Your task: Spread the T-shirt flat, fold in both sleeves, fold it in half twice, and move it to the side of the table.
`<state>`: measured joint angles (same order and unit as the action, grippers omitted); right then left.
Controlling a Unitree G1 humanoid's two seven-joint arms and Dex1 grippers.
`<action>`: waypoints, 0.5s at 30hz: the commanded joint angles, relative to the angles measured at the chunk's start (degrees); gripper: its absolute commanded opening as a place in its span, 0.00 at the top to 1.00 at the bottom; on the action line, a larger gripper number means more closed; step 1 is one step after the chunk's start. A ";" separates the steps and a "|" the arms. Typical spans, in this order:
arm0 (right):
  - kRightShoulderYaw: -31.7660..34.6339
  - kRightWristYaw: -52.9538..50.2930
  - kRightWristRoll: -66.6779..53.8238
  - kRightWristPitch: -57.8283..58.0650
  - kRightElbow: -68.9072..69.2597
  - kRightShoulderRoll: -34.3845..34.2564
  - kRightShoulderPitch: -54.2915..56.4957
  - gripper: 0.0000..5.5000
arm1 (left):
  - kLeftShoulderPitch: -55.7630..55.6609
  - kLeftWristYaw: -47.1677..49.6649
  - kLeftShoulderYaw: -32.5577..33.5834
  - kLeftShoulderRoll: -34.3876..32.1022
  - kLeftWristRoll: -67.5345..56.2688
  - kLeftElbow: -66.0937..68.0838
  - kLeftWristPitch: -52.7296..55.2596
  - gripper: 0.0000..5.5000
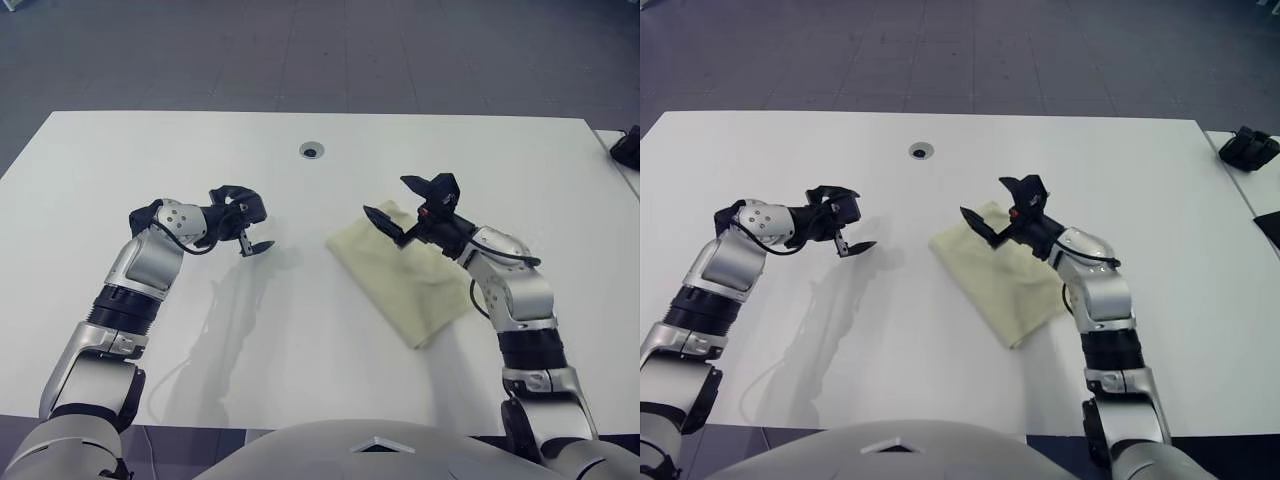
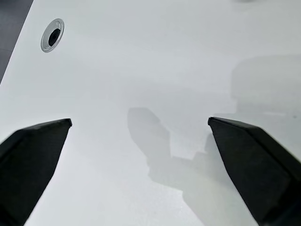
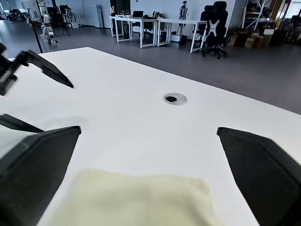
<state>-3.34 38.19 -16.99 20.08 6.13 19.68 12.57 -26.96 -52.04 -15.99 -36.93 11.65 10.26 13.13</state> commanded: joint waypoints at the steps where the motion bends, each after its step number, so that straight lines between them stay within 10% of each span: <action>1: -3.25 -0.13 1.65 -0.38 -1.83 -0.79 -5.01 0.02 | 0.17 -0.53 -0.53 -0.32 0.20 -0.57 0.37 0.02; 8: -3.84 -4.56 8.72 -9.90 -26.52 -1.59 -4.47 0.02 | -0.97 -0.74 -1.01 0.08 0.38 0.07 0.16 0.02; 15: 9.10 -23.54 8.87 -19.00 -55.64 6.14 -5.38 0.02 | 2.06 4.97 4.39 4.03 -3.57 -4.23 5.63 0.02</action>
<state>-1.86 26.32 -10.82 -1.93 -27.43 19.24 14.93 -26.91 -51.59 -16.16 -36.36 11.06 10.12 13.83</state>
